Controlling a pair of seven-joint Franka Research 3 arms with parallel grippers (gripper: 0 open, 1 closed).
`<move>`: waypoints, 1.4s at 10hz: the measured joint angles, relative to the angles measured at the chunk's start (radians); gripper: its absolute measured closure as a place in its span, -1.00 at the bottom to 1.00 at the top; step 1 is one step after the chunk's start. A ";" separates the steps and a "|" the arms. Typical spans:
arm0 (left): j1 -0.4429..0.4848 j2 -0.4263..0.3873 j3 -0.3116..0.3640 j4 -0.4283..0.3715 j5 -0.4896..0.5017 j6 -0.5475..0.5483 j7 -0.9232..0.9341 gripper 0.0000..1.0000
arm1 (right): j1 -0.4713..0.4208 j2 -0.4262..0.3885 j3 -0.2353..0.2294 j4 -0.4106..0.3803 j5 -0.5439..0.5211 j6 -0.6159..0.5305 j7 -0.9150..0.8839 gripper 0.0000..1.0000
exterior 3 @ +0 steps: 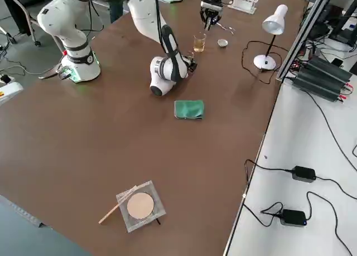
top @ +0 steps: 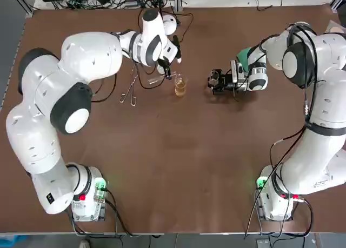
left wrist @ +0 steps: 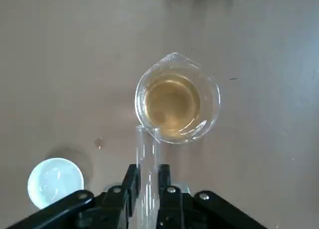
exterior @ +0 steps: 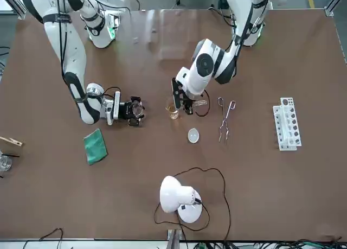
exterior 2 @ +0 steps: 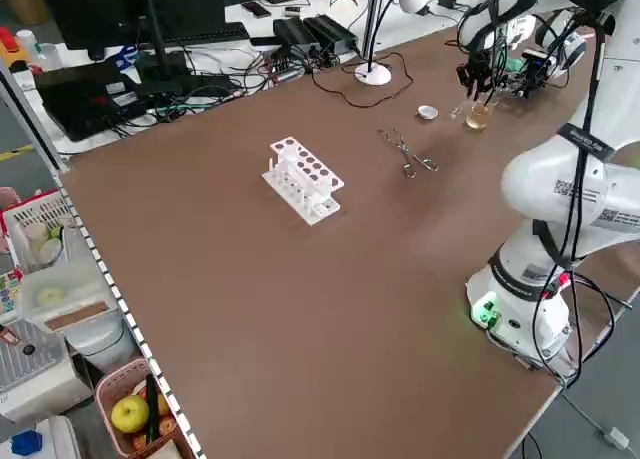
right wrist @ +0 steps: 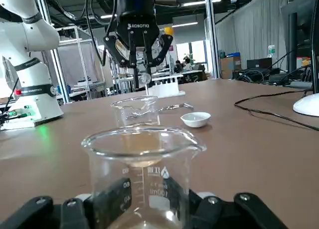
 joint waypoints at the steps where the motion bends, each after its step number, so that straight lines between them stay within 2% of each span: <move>1: -0.017 0.000 0.012 0.000 0.009 -0.013 -0.017 0.58 | 0.000 0.000 0.000 0.000 0.000 0.000 0.000 0.24; 4: -0.070 0.001 0.054 0.015 0.050 -0.037 -0.078 0.58 | 0.000 0.000 0.000 0.000 0.000 0.000 0.000 0.24; 10: -0.081 0.046 0.055 0.118 0.146 -0.112 -0.173 0.58 | 0.000 0.003 0.000 0.000 0.000 0.000 0.000 0.24; 14: -0.090 0.084 0.055 0.152 0.177 -0.114 -0.174 0.58 | 0.000 0.008 -0.001 0.001 0.000 -0.001 0.000 0.24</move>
